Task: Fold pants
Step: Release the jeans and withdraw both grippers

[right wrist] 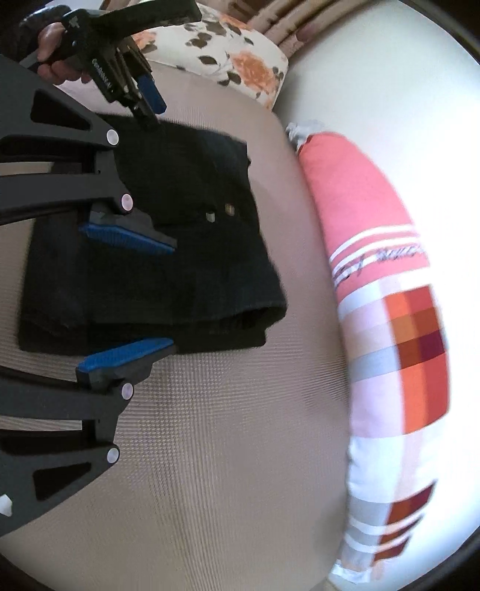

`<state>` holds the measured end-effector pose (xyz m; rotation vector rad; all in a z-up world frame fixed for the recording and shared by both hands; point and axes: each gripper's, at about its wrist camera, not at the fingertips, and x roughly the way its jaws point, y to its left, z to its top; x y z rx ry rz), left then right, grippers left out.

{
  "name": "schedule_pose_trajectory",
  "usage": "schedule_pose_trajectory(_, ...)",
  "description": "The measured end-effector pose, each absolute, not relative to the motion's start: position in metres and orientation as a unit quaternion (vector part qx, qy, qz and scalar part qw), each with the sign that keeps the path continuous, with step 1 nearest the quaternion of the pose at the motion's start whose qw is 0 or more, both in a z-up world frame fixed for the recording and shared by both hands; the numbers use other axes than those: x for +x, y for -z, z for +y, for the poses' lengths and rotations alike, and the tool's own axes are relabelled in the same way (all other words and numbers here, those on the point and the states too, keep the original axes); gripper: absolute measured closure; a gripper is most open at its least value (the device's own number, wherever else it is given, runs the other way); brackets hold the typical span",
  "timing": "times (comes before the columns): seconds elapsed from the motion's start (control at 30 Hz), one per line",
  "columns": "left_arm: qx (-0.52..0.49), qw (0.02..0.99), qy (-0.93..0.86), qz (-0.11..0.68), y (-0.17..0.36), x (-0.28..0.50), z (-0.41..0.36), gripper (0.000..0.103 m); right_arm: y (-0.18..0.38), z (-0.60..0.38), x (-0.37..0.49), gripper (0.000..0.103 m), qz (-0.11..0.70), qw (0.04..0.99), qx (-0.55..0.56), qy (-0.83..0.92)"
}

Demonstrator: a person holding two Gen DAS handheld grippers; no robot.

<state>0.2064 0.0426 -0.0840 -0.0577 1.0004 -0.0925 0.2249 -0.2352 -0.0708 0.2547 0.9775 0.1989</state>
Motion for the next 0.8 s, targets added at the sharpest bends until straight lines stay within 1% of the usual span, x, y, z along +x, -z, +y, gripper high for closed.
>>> schedule_pose_trajectory(0.07, -0.022, 0.879, 0.034, 0.474, 0.076, 0.194, 0.042, 0.041, 0.057, -0.227, 0.207, 0.043, 0.452, 0.881, 0.109, -0.09)
schedule_pose_trajectory(0.13, -0.014, 0.883, 0.026, 0.468, 0.068, 0.179, 0.041, 0.041, 0.048, -0.219, 0.192, 0.036, 0.44, 0.889, 0.097, -0.085)
schedule_pose_trajectory(0.2, -0.01, 0.886, 0.021, 0.462, 0.06, 0.167, 0.039, 0.041, 0.043, -0.211, 0.179, 0.035, 0.434, 0.893, 0.085, -0.082)
schedule_pose_trajectory(0.33, -0.014, 0.893, 0.011, 0.45, 0.048, 0.142, 0.038, 0.041, 0.036, -0.192, 0.147, 0.029, 0.42, 0.904, 0.046, -0.067)
schedule_pose_trajectory(0.47, -0.018, 0.897, -0.006, 0.441, 0.039, 0.113, 0.039, 0.041, 0.032, -0.176, 0.121, 0.025, 0.409, 0.911, 0.01, -0.057)
schedule_pose_trajectory(0.53, -0.021, 0.897, -0.01, 0.44, 0.038, 0.102, 0.038, 0.041, 0.028, -0.17, 0.11, 0.025, 0.403, 0.913, 0.005, -0.062)
schedule_pose_trajectory(0.67, -0.013, 0.9, -0.021, 0.436, 0.035, 0.082, 0.034, 0.041, 0.021, -0.16, 0.094, 0.019, 0.391, 0.918, -0.01, -0.061)
schedule_pose_trajectory(0.8, -0.011, 0.904, -0.024, 0.427, 0.034, 0.067, 0.033, 0.041, 0.017, -0.155, 0.083, 0.018, 0.385, 0.921, -0.008, -0.061)
